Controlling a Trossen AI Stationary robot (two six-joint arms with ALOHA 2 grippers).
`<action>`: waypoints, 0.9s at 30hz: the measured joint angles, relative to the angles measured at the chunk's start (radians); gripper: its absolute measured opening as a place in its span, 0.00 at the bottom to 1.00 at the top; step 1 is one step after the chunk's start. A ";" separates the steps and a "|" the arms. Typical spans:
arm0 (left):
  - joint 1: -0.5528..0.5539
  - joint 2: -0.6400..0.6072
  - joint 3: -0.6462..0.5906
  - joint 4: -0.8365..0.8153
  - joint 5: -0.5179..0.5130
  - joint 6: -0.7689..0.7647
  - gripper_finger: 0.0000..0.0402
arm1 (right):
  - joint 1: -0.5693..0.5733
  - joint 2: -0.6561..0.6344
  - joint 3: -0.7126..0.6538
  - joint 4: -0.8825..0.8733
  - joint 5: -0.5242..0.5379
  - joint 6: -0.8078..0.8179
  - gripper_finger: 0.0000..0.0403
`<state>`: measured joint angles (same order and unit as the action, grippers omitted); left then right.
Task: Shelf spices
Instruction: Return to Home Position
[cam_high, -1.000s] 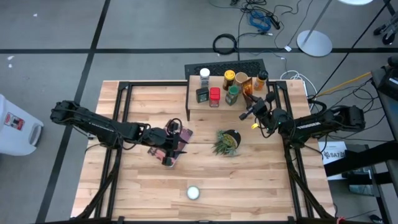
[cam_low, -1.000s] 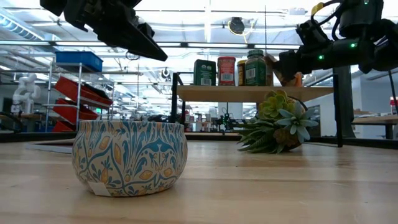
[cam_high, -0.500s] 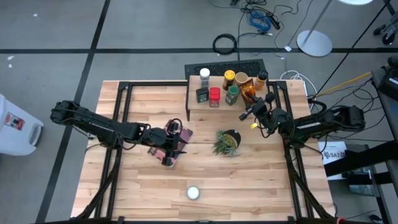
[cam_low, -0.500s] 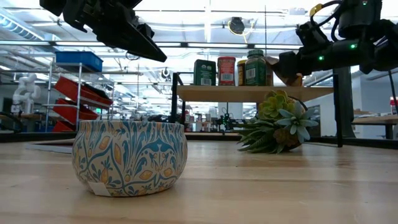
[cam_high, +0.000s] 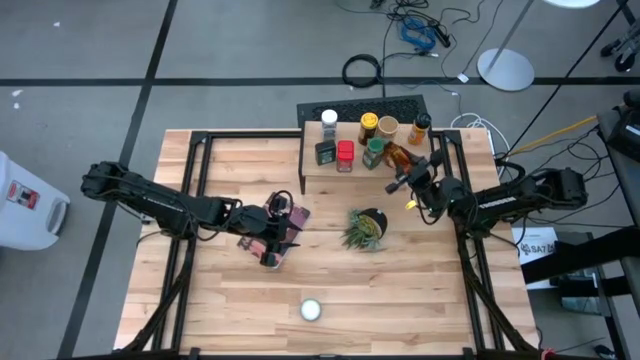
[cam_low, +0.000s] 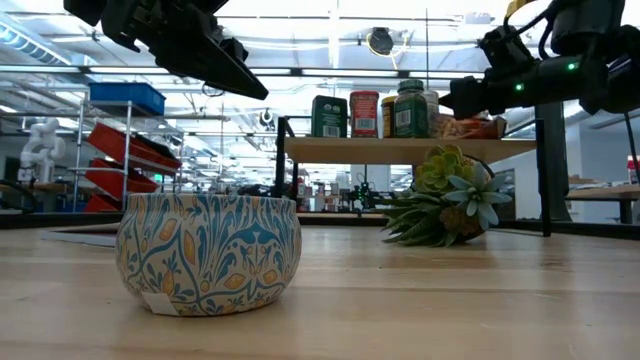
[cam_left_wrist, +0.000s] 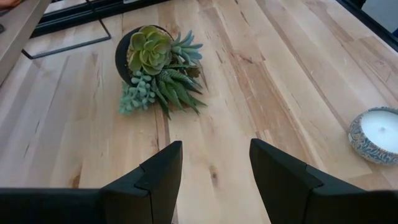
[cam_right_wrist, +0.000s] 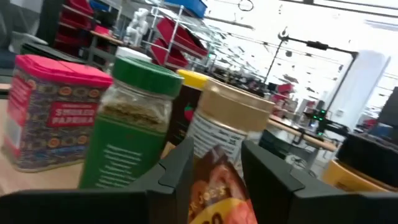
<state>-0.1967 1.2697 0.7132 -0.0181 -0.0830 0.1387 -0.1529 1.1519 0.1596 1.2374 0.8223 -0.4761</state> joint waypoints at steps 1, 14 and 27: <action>0.000 0.000 0.000 0.000 0.000 0.000 0.49 | 0.003 0.000 0.000 0.000 0.013 -0.003 0.30; 0.000 0.000 0.000 0.000 0.000 -0.002 0.49 | 0.100 -0.001 0.014 0.162 0.020 -0.204 0.33; 0.000 0.000 0.000 0.000 0.000 -0.009 0.49 | 0.260 -0.002 0.180 0.155 0.022 -0.395 0.33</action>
<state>-0.1967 1.2697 0.7132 -0.0180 -0.0830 0.1299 0.1075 1.1500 0.3396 1.3924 0.8444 -0.8713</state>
